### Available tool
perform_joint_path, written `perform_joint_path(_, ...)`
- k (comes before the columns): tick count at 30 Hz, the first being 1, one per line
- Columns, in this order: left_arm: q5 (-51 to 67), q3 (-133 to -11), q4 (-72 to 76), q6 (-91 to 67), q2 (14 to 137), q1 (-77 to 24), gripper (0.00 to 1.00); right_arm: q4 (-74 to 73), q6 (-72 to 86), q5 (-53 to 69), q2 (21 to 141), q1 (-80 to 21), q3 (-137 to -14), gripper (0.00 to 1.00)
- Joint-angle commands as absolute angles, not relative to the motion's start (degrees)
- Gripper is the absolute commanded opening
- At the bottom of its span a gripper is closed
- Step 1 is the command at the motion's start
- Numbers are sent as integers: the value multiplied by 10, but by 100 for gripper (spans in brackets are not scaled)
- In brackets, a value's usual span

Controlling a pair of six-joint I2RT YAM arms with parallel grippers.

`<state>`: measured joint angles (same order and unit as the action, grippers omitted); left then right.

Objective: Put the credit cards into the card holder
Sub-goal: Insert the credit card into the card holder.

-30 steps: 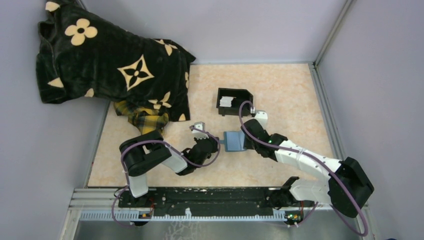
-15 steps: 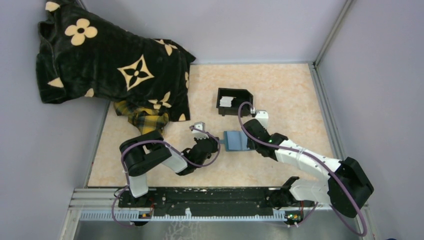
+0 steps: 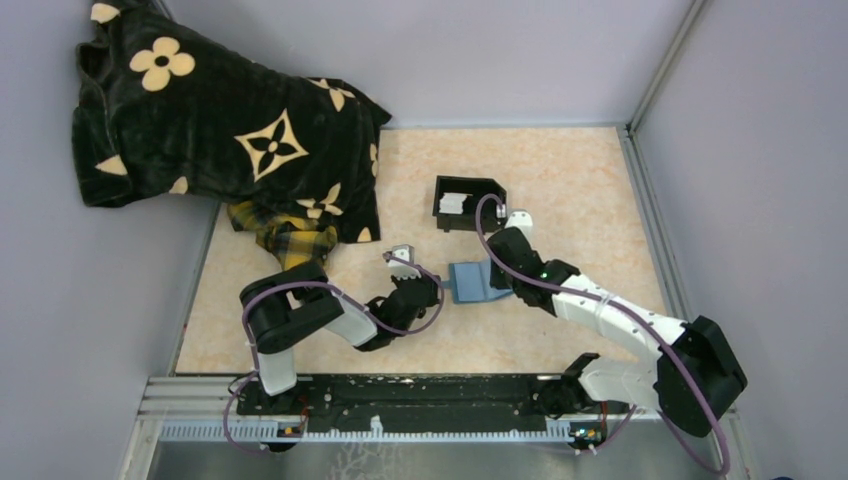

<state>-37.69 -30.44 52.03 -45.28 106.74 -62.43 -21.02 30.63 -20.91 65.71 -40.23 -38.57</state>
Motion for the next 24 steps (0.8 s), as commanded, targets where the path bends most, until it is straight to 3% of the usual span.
perform_joint_path(1, -351, -293, 398, -435, 1099, -632, 0, -164, 282, -166, 658, -383, -410, 0)
perform_joint_path(24, -357, -310, 375, -433, 1107, -635, 0, -85, 266, 52, 699, -259, -337, 0)
